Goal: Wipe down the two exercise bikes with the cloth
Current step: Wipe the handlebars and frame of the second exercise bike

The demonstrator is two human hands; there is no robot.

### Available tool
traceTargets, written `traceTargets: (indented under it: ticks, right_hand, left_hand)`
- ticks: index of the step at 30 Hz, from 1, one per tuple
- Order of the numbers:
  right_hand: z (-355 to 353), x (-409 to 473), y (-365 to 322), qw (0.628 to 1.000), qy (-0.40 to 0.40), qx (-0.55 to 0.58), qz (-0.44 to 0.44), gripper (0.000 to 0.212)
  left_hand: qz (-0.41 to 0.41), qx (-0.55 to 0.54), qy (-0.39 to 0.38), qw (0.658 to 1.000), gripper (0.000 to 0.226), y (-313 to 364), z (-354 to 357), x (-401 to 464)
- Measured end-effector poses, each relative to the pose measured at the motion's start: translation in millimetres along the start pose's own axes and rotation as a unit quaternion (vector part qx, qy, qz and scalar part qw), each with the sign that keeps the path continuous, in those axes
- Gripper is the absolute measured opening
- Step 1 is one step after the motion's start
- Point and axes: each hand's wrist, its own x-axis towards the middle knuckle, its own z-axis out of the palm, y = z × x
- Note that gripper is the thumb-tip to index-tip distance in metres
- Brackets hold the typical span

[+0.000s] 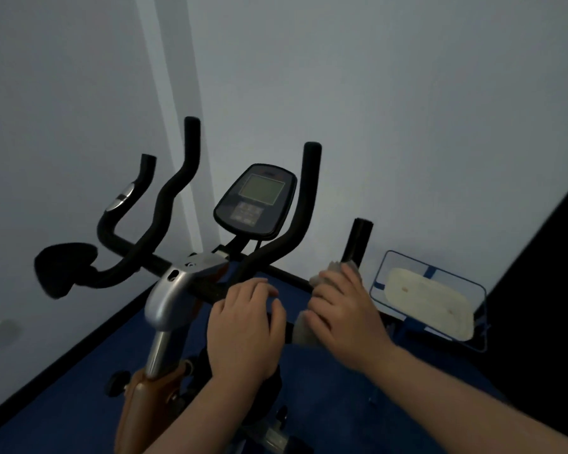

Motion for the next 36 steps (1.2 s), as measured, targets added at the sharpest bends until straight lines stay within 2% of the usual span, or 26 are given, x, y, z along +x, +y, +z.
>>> traceTargets:
  ticks: [2, 5, 8, 10, 11, 13, 15, 17, 20, 24, 28, 31, 33, 36]
  right_hand:
    - [-10, 12, 26, 0.998, -0.029, -0.012, -0.055, 0.031]
    - [-31, 38, 65, 0.993, -0.040, -0.091, -0.055, 0.030]
    - [-29, 43, 65, 0.992, -0.009, -0.113, 0.048, 0.032]
    - [-14, 36, 36, 0.983, 0.051, -0.015, 0.178, 0.034]
    - [-5, 31, 16, 0.962, 0.080, 0.059, 0.256, 0.044]
    - [10, 22, -26, 0.896, 0.125, 0.199, 0.377, 0.058]
    - [16, 23, -44, 0.856, 0.156, 0.243, 0.429, 0.068]
    - [11, 38, -29, 0.826, 0.154, 0.258, 0.477, 0.075]
    - [-3, 65, 13, 0.767, 0.157, 0.310, 0.539, 0.064]
    - [2, 61, 6, 0.749, 0.213, 0.311, 0.545, 0.048]
    - [19, 42, -14, 0.766, 0.198, 0.283, 0.542, 0.053]
    - [10, 55, 10, 0.789, 0.199, 0.277, 0.511, 0.049]
    - [-3, 69, 32, 0.837, 0.207, 0.234, 0.450, 0.050]
    - [-9, 74, 45, 0.909, 0.173, 0.149, 0.348, 0.032]
  left_hand:
    - [0.013, 0.002, 0.003, 1.000, 0.010, -1, 1, -1]
    - [0.014, 0.002, -0.002, 1.000, 0.008, 0, -1, -1]
    - [0.016, -0.002, 0.009, 1.000, 0.007, 1, -1, -1]
    - [0.027, -0.001, 0.018, 0.999, 0.006, 0, 0, -1]
    - [0.028, -0.001, 0.019, 0.999, 0.005, 0, -1, -1]
    - [0.033, 0.000, 0.015, 0.999, 0.005, 0, 0, 0]
    - [0.034, -0.005, 0.005, 0.999, 0.008, 1, 0, 0]
    - [0.030, -0.007, -0.005, 0.999, 0.009, 1, -1, 1]
    - [0.028, -0.011, -0.012, 0.999, 0.007, 2, -2, 1]
    - [0.026, -0.015, -0.016, 0.999, 0.006, 4, -3, 0]
    - [0.026, -0.016, -0.012, 0.999, 0.006, 3, -2, 0]
    - [0.019, -0.015, -0.017, 1.000, 0.006, 2, -1, 1]
    - [0.013, -0.017, -0.018, 1.000, 0.006, 3, -1, 1]
    - [0.006, -0.013, -0.018, 1.000, 0.005, 3, -1, 1]
